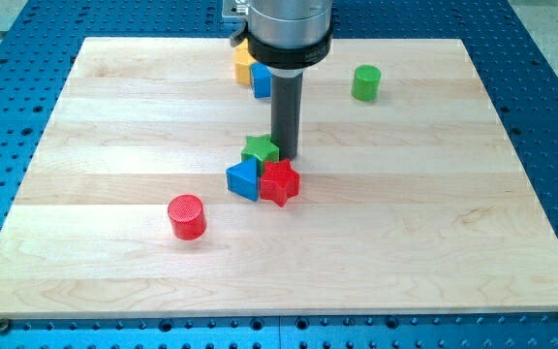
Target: Move the green star above the red circle
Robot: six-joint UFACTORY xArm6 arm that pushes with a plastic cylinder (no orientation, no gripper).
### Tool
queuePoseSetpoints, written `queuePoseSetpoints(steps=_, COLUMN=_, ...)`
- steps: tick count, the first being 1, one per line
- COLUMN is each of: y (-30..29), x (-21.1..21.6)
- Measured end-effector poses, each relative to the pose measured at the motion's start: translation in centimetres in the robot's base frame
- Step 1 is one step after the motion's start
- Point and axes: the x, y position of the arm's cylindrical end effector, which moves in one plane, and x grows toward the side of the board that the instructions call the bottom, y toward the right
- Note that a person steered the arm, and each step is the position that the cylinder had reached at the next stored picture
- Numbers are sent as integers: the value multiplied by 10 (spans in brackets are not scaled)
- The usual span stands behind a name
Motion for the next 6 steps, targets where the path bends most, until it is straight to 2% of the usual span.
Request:
queuePoseSetpoints(steps=2, y=-51, x=0)
queuePoseSetpoints(steps=4, y=-159, x=0)
queuePoseSetpoints(steps=5, y=-180, x=13)
queuePoseSetpoints(steps=6, y=-179, x=64)
